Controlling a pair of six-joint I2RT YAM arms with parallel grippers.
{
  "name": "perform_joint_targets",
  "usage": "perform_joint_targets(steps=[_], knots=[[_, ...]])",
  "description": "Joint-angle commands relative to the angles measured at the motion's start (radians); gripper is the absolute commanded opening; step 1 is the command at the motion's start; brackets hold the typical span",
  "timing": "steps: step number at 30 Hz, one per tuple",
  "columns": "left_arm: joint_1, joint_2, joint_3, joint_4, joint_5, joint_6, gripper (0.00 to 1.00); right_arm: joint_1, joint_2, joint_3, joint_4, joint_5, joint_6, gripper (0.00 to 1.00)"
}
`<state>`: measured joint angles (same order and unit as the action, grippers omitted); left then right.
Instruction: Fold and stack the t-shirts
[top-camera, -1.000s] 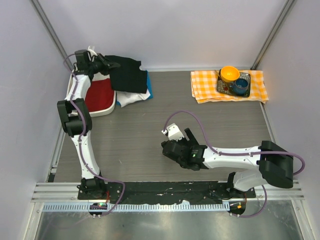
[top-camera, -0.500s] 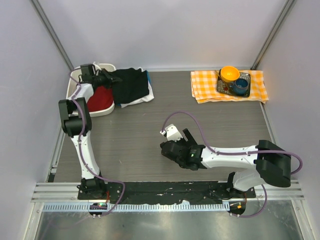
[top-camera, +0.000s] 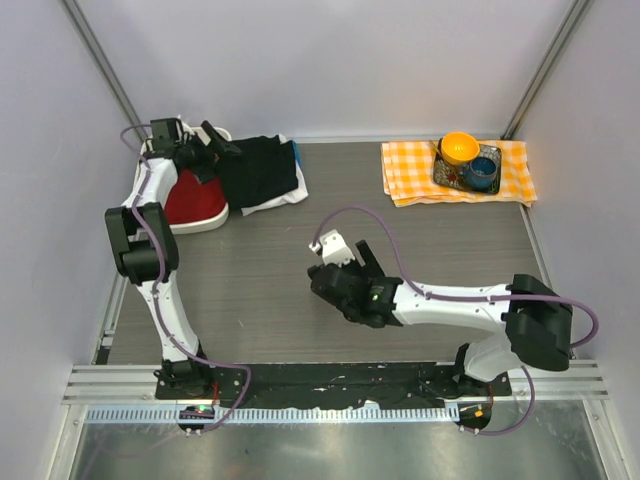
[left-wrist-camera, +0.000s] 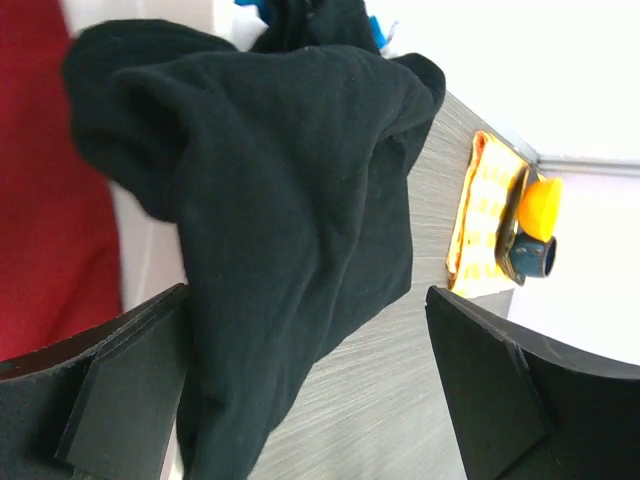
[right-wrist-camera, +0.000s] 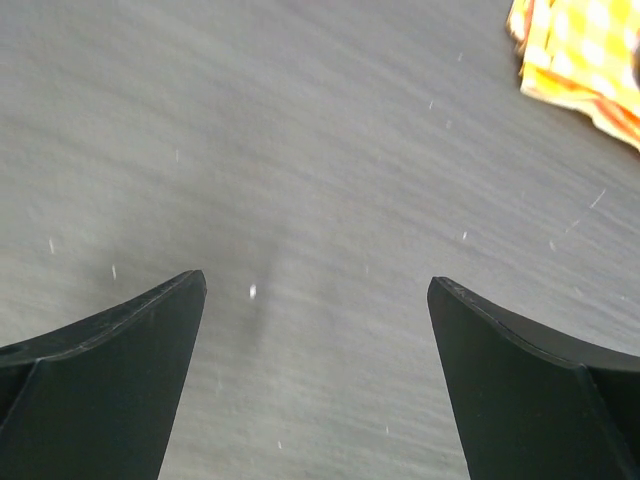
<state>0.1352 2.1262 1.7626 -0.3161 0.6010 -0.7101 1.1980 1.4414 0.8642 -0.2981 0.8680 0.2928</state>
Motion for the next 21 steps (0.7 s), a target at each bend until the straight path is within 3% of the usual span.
perform_joint_targets(steps=[1,5,11,15,18,21], knots=[[0.012,-0.159,0.103,-0.19,-0.154,0.078,1.0,-0.112,0.051,0.16,0.163,-0.056,-0.058,1.0],[0.011,-0.287,0.081,-0.3,-0.283,0.077,1.0,-0.242,0.167,0.289,0.281,-0.251,-0.07,1.0],[0.004,-0.437,-0.032,-0.37,-0.423,0.061,1.0,-0.416,0.408,0.655,0.29,-0.61,-0.027,1.0],[-0.009,-0.604,-0.272,-0.293,-0.44,0.015,1.0,-0.46,0.675,1.035,0.205,-0.823,0.014,1.0],[-0.022,-0.744,-0.435,-0.229,-0.419,-0.032,1.0,-0.479,0.808,1.269,0.122,-0.882,0.066,1.0],[-0.051,-0.88,-0.584,-0.163,-0.418,-0.074,1.0,-0.497,0.931,1.395,0.148,-0.988,0.15,0.99]])
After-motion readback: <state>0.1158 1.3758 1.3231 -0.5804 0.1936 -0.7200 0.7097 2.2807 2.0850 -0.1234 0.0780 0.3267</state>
